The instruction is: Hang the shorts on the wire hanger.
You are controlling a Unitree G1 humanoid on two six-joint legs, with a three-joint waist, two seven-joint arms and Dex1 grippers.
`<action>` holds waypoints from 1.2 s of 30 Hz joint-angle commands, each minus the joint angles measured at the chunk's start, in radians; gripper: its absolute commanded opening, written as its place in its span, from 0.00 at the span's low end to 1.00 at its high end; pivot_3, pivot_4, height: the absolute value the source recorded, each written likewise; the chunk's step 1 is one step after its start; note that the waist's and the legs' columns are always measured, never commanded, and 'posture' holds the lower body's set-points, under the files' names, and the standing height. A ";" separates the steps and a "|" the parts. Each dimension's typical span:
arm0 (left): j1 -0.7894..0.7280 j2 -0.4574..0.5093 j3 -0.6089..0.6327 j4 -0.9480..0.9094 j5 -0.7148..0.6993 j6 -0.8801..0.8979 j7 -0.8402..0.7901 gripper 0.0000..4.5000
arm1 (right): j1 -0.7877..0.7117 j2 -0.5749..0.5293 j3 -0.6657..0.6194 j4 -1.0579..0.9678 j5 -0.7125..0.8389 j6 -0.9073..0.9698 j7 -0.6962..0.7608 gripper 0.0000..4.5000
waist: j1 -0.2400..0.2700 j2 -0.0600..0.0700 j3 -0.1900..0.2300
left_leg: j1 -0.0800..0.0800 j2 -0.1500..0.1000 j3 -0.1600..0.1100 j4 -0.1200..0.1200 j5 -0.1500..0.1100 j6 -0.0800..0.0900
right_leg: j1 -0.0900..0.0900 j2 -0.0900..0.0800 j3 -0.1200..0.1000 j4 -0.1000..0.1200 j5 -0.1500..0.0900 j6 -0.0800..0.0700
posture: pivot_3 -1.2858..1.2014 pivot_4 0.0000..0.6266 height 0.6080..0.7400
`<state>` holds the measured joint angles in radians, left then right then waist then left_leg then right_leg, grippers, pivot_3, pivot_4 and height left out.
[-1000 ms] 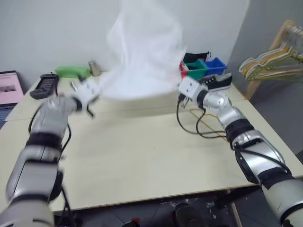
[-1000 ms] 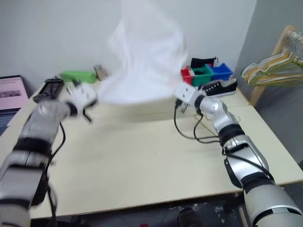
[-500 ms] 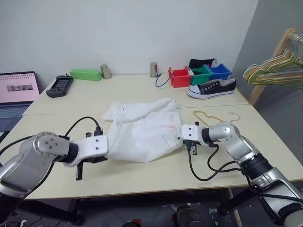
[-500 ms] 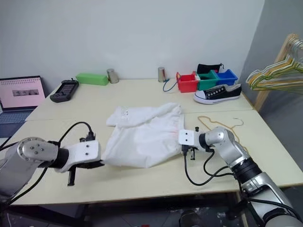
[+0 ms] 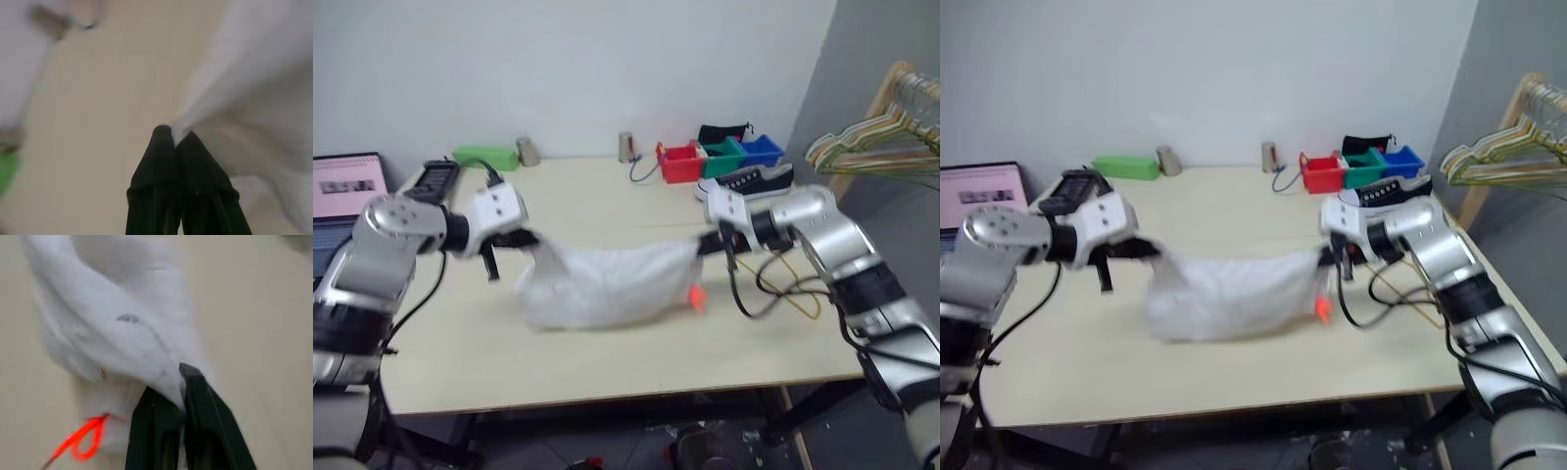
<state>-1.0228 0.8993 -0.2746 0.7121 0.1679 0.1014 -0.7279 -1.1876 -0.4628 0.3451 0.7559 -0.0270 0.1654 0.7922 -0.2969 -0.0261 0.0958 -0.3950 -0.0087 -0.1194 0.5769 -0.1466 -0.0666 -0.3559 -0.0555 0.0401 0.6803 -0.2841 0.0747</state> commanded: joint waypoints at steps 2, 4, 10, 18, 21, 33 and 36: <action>-0.381 -0.009 -0.048 0.385 0.271 -0.278 0.656 0.00 | -0.273 0.043 -0.103 0.292 -0.145 -0.339 -0.641 0.00 | -0.007 0.000 -0.001 | -0.022 -0.001 -0.005 -0.003 0.014 -0.007 | -0.025 0.001 0.000 0.001 0.006 0.001 | 0.43 0.00 1.00; -0.446 -0.016 -0.054 0.436 0.301 -0.336 0.748 0.00 | -0.297 0.057 -0.097 0.320 -0.178 -0.436 -0.716 0.00 | -0.007 0.001 -0.002 | -0.028 -0.001 -0.002 -0.006 0.014 -0.015 | -0.033 -0.001 0.000 0.002 0.009 -0.005 | 0.43 0.00 1.00; -0.374 -0.044 -0.032 0.460 0.251 -0.361 0.456 0.00 | -0.186 0.113 -0.082 0.327 -0.177 -0.526 -0.533 0.00 | -0.012 0.003 -0.006 | -0.029 -0.005 0.013 -0.006 -0.002 -0.013 | -0.033 -0.010 0.004 -0.001 -0.002 0.007 | 0.44 0.00 1.00; 0.058 0.079 0.029 -0.032 0.058 -0.152 -0.212 0.00 | 0.075 0.142 -0.066 0.138 -0.117 -0.425 -0.110 0.00 | -0.014 0.003 -0.005 | -0.031 -0.009 0.010 -0.001 0.000 -0.005 | -0.032 -0.012 0.004 0.002 -0.003 0.007 | 0.45 0.00 1.00; 0.223 0.159 0.066 -0.285 -0.008 -0.039 -0.359 0.00 | 0.147 0.118 -0.049 0.034 -0.124 -0.377 -0.005 0.00 | -0.009 0.003 -0.005 | -0.031 -0.010 0.008 0.000 0.002 -0.003 | -0.032 -0.012 0.004 0.004 -0.002 0.006 | 0.46 0.00 1.00; 0.770 0.379 0.178 -0.804 -0.143 0.016 -0.577 0.00 | 0.535 -0.159 0.078 -0.642 -0.079 -0.147 0.487 0.00 | 0.030 0.003 -0.005 | -0.003 -0.007 0.005 -0.002 0.004 0.002 | -0.002 -0.011 0.000 0.003 -0.010 -0.003 | 0.45 0.02 1.00; 0.840 0.377 0.189 -0.856 -0.155 0.020 -0.577 0.00 | 0.594 -0.203 0.081 -0.762 -0.060 -0.085 0.532 0.00 | 0.041 0.003 -0.005 | -0.003 0.000 0.007 -0.002 0.000 -0.004 | -0.002 -0.011 0.000 0.001 -0.010 -0.004 | 0.45 0.02 1.00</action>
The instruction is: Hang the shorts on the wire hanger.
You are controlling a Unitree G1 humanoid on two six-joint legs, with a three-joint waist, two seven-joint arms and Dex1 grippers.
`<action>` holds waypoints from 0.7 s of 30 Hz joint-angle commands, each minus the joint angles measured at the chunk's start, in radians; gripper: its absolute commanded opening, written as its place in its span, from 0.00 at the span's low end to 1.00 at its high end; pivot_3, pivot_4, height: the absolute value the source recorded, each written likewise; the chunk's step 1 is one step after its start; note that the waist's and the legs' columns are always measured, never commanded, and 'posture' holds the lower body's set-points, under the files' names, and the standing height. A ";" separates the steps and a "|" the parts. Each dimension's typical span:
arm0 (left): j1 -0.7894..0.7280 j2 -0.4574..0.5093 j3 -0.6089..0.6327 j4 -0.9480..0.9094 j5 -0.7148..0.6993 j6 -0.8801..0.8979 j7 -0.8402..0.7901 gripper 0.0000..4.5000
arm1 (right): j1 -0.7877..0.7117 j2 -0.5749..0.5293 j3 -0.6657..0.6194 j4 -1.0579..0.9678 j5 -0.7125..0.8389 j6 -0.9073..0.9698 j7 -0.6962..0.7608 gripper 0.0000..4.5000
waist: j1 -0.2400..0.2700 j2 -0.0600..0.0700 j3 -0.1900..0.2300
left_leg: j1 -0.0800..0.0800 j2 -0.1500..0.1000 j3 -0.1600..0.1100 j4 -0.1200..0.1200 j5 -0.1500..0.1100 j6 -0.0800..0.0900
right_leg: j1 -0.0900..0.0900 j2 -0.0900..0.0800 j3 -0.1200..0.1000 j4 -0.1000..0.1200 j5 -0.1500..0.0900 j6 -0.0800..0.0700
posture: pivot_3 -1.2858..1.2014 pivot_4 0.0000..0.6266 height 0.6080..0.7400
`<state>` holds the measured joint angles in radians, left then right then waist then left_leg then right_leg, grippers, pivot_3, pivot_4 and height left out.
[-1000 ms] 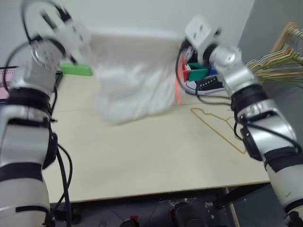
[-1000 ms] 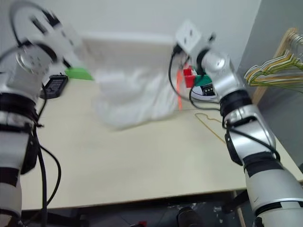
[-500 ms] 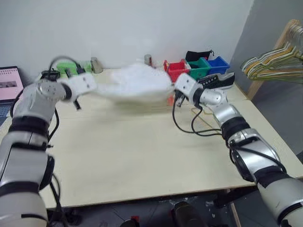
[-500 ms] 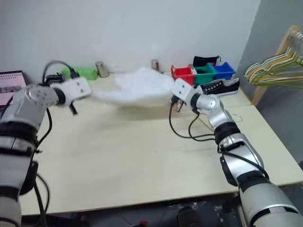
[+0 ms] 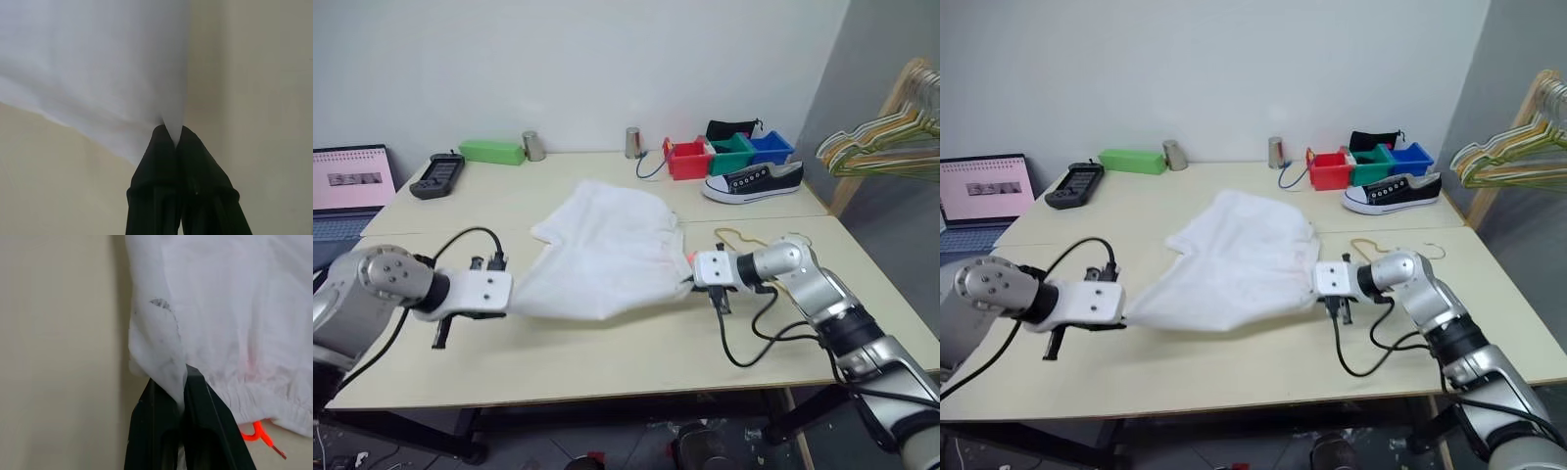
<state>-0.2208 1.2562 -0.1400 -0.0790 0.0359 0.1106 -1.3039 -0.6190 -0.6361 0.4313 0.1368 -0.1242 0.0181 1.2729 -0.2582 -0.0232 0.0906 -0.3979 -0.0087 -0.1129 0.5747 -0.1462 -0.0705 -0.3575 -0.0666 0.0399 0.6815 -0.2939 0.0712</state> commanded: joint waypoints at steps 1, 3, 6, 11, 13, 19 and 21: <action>0.057 0.011 0.054 -0.075 -0.026 0.021 0.004 0.00 | 0.037 -0.028 -0.009 -0.167 0.041 0.090 0.045 0.00 | 0.005 0.000 0.000 | 0.000 0.000 0.001 0.000 0.000 0.000 | 0.000 0.000 0.000 0.000 0.000 0.000 | 0.45 0.02 1.00; 0.094 0.006 0.054 -0.087 -0.025 0.016 0.005 0.00 | 0.055 -0.030 -0.010 -0.205 0.043 0.131 0.042 0.00 | 0.006 0.000 0.000 | 0.000 0.000 0.002 0.000 0.000 0.000 | 0.000 0.000 0.000 0.000 0.000 0.000 | 0.44 0.03 1.00; 0.149 0.010 0.057 -0.117 -0.040 0.021 -0.005 0.00 | 0.089 -0.047 -0.004 -0.269 0.062 0.206 0.061 0.00 | 0.006 0.000 0.000 | 0.000 0.000 0.003 0.000 0.001 0.002 | 0.000 0.002 0.000 0.000 0.000 0.000 | 0.44 0.03 1.00; 0.176 0.011 0.060 -0.155 -0.047 0.038 -0.009 0.00 | 0.136 -0.088 -0.001 -0.370 0.104 0.303 0.107 0.00 | 0.011 0.000 0.000 | -0.001 0.002 0.004 0.000 0.003 0.005 | -0.001 0.005 -0.002 0.000 -0.002 -0.004 | 0.44 0.04 1.00; 0.171 0.006 0.052 -0.159 -0.043 0.042 -0.008 0.00 | 0.150 -0.107 0.004 -0.406 0.127 0.337 0.132 0.00 | 0.011 0.000 0.000 | -0.001 0.003 0.004 0.000 0.003 0.005 | -0.001 0.006 -0.002 0.000 -0.002 -0.005 | 0.44 0.04 1.00; 0.170 0.002 0.044 -0.182 -0.048 0.061 -0.019 0.00 | 0.186 -0.150 0.022 -0.465 0.170 0.393 0.168 0.00 | 0.009 0.000 0.001 | -0.001 0.003 0.004 0.000 0.000 0.001 | -0.001 0.006 -0.002 -0.001 -0.003 -0.006 | 0.44 0.05 1.00; 0.172 0.002 0.045 -0.182 -0.047 0.062 -0.023 0.00 | 0.187 -0.148 0.025 -0.463 0.179 0.413 0.167 0.00 | 0.008 0.000 0.001 | -0.001 0.003 0.004 0.000 -0.001 -0.002 | -0.001 0.006 -0.002 -0.001 -0.003 -0.006 | 0.44 0.05 1.00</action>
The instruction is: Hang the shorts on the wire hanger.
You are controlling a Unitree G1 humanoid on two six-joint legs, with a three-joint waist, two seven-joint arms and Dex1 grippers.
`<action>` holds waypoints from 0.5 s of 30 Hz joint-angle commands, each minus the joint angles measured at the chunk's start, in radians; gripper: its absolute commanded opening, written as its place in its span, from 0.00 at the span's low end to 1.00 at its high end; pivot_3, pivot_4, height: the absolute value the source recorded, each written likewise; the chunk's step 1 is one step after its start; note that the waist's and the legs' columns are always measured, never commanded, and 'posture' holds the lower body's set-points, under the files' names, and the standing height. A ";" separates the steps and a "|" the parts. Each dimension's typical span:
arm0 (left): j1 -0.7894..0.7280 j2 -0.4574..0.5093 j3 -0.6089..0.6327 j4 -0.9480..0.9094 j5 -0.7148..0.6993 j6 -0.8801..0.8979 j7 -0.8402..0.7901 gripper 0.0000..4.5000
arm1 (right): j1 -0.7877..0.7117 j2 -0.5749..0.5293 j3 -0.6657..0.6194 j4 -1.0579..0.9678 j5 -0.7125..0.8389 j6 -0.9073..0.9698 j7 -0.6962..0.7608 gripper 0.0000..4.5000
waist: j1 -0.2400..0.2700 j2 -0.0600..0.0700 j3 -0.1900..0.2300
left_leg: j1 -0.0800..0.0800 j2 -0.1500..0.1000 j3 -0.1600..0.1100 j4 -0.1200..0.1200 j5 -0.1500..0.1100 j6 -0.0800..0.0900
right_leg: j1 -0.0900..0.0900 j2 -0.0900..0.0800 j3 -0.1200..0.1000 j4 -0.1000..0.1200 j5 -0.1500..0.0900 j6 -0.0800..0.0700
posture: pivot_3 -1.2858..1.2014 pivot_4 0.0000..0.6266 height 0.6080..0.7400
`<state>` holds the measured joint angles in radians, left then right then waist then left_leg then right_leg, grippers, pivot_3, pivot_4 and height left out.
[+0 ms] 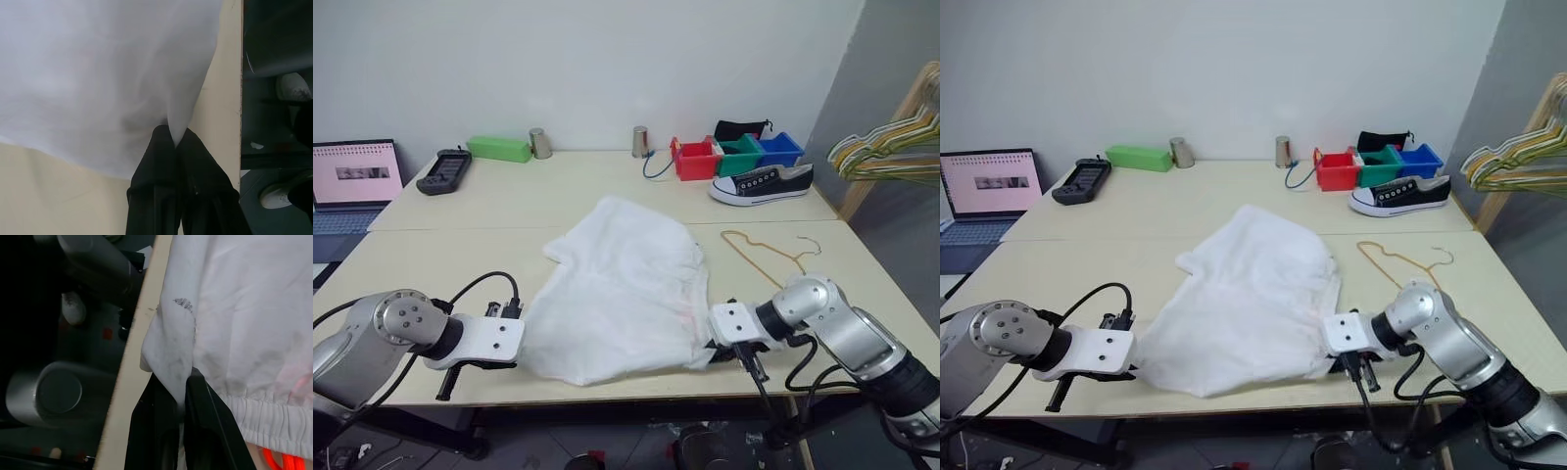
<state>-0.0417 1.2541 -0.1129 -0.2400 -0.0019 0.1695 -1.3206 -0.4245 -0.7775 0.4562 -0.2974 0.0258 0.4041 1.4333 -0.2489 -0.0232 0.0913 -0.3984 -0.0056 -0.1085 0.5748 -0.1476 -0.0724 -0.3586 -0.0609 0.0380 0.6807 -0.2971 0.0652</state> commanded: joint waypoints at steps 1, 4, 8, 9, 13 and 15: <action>-0.007 0.004 0.019 -0.021 -0.009 0.003 -0.007 0.00 | -0.007 -0.006 0.001 -0.029 0.032 0.033 0.007 0.00 | -0.003 0.000 0.000 | 0.000 0.000 0.000 0.000 0.000 0.000 | 0.000 0.000 0.000 0.000 0.000 0.000 | 0.44 0.05 1.00; -0.019 0.004 0.027 -0.016 -0.042 0.013 -0.034 0.11 | -0.035 0.016 -0.007 -0.002 0.039 0.060 -0.008 0.14 | -0.003 0.000 0.000 | 0.000 0.000 0.000 0.000 0.000 0.000 | -0.001 0.000 0.000 0.000 0.000 0.000 | 0.44 0.05 1.00; -0.025 0.014 0.036 -0.025 -0.071 0.031 -0.061 0.30 | -0.064 0.007 -0.020 0.001 0.060 0.077 0.003 0.35 | -0.004 0.000 0.002 | 0.000 0.000 0.000 0.000 0.000 -0.001 | -0.002 0.000 0.000 0.000 0.000 0.000 | 0.44 0.05 1.00; -0.026 0.018 0.038 -0.025 -0.074 0.031 -0.067 0.35 | -0.069 -0.003 -0.025 -0.008 0.069 0.081 0.012 0.41 | -0.003 0.000 0.002 | 0.000 0.000 0.000 0.000 0.000 -0.001 | -0.004 0.000 0.000 0.000 0.000 0.000 | 0.43 0.05 1.00; -0.029 0.038 0.066 -0.046 -0.118 0.023 -0.103 0.54 | -0.082 -0.044 -0.059 -0.077 0.135 0.130 0.043 0.63 | -0.003 0.001 0.003 | -0.001 0.000 0.000 0.000 0.000 -0.001 | -0.007 -0.001 0.000 0.000 0.000 0.000 | 0.43 0.05 1.00; -0.035 0.044 0.091 -0.075 -0.156 0.017 -0.125 0.66 | -0.092 -0.061 -0.081 -0.111 0.177 0.169 0.047 0.77 | -0.003 0.001 0.003 | -0.002 0.000 0.000 0.000 0.000 0.000 | -0.009 0.000 0.000 0.000 0.000 0.000 | 0.43 0.05 1.00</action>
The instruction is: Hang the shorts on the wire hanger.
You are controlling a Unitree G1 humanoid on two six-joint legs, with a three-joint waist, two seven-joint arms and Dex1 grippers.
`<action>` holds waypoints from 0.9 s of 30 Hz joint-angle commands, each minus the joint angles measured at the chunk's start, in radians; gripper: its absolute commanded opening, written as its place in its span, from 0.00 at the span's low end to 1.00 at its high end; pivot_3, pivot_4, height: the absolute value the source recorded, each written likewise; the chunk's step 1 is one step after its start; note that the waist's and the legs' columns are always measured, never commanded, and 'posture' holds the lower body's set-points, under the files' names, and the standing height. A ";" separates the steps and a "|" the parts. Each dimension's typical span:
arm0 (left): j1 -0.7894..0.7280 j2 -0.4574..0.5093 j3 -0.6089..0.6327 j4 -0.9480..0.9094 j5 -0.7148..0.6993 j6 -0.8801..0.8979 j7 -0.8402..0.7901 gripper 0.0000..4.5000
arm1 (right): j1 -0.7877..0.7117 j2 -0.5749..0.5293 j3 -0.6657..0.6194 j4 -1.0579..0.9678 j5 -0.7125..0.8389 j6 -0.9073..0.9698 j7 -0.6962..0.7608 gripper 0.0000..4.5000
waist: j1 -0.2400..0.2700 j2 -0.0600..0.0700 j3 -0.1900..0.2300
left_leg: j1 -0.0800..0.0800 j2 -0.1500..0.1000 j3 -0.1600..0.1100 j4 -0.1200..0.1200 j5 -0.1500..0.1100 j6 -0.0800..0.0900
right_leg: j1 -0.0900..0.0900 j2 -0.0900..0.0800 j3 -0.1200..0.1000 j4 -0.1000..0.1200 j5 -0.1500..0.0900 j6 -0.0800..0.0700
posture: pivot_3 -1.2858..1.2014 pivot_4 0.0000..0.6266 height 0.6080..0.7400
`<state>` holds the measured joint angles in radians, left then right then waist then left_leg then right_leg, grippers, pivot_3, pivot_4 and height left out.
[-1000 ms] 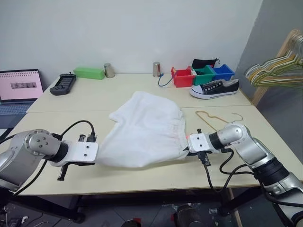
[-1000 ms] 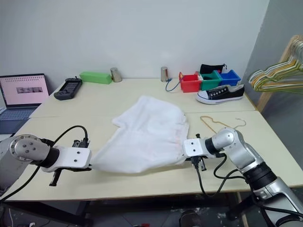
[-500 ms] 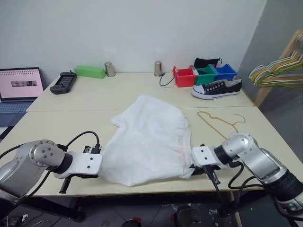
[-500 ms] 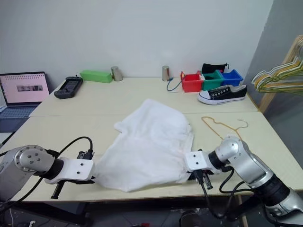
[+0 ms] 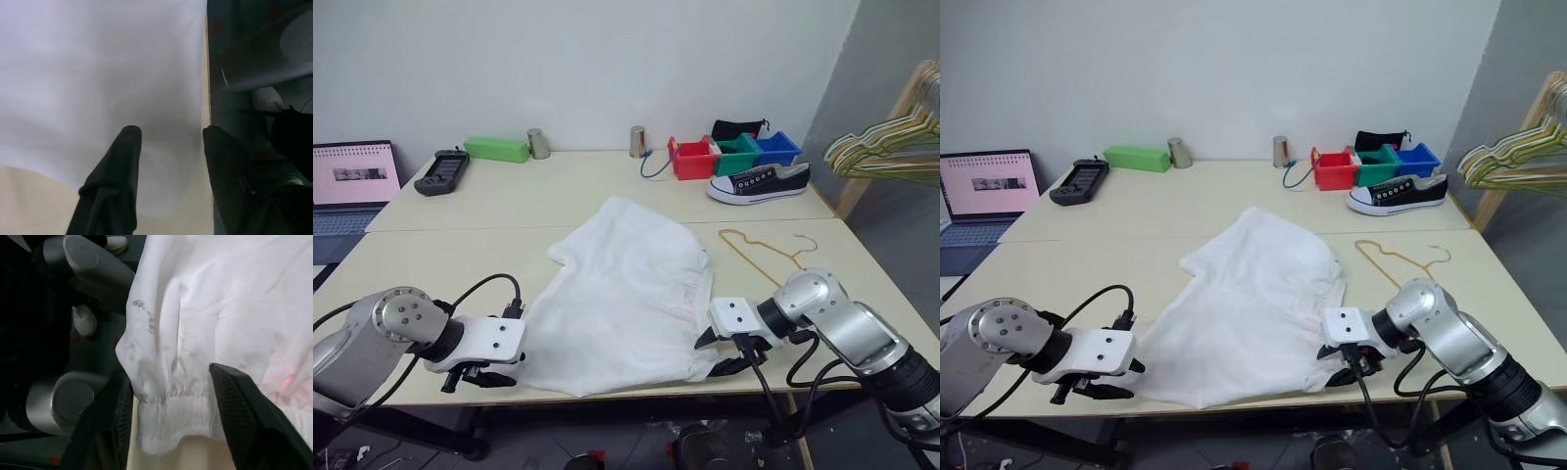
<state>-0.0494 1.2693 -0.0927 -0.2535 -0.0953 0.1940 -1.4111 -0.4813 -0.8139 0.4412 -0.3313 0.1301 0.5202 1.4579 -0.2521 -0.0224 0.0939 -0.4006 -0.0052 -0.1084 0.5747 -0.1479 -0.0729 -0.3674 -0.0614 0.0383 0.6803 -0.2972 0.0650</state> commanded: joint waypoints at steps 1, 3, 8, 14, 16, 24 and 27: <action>-0.033 0.032 0.090 -0.094 -0.106 0.019 -0.054 0.71 | -0.040 -0.032 -0.080 -0.092 0.097 0.078 0.022 0.81 | 0.000 0.000 0.000 | 0.000 0.000 0.000 0.000 0.000 0.000 | 0.000 0.000 0.000 0.000 0.000 0.000 | 0.43 0.05 1.00; -0.061 0.038 0.122 -0.159 -0.198 0.091 -0.085 0.80 | -0.054 -0.040 -0.115 -0.115 0.144 0.134 0.008 0.91 | 0.000 -0.001 0.000 | 0.000 0.000 0.001 0.000 0.000 0.000 | 0.000 0.000 0.000 0.000 0.000 0.000 | 0.43 0.04 1.00; -0.308 -0.119 0.086 -0.212 -0.359 0.306 0.041 0.99 | -0.091 0.004 -0.197 -0.013 0.137 0.248 -0.181 1.00 | 0.001 -0.001 0.001 | 0.000 0.000 0.001 0.000 0.000 0.000 | 0.000 0.000 0.000 0.000 0.000 0.000 | 0.42 0.04 1.00; -0.520 -0.505 -0.052 -0.149 -0.281 0.412 0.385 0.99 | -0.164 0.057 -0.253 0.378 -0.025 0.156 -0.484 1.00 | -0.003 -0.003 0.000 | 0.003 -0.001 0.001 0.003 0.004 0.006 | 0.013 0.001 0.001 -0.002 0.002 0.003 | 0.40 0.04 1.00; -0.535 -0.589 -0.094 -0.114 -0.231 0.392 0.451 0.99 | -0.205 0.067 -0.257 0.528 -0.069 0.096 -0.555 1.00 | -0.014 -0.003 0.000 | 0.002 -0.002 0.002 0.006 0.004 0.006 | 0.014 0.001 0.002 -0.003 0.002 0.004 | 0.40 0.04 1.00; -0.528 -0.719 -0.167 -0.042 -0.165 0.344 0.521 0.99 | -0.357 0.066 -0.269 1.004 -0.113 -0.013 -0.562 1.00 | -0.087 -0.002 0.000 | 0.001 -0.001 0.003 0.007 0.003 0.006 | 0.014 0.002 0.003 -0.002 0.004 0.009 | 0.40 0.03 1.00; -0.506 -0.736 -0.177 -0.036 -0.151 0.338 0.538 0.99 | -0.379 0.069 -0.270 1.111 -0.122 -0.032 -0.546 1.00 | -0.104 -0.002 0.000 | 0.001 -0.001 0.003 0.007 0.002 0.007 | 0.015 0.003 0.003 -0.002 0.004 0.010 | 0.40 0.03 1.00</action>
<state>-0.5539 0.5436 -0.2726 -0.2805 -0.2590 0.5549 -0.8919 -0.8237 -0.7369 0.1974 0.7394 0.0162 0.5142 0.8978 -0.3563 -0.0240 0.0937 -0.3993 -0.0065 -0.1053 0.5821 -0.1464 -0.0661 -0.3527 -0.0588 0.0412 0.6782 -0.2937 0.0748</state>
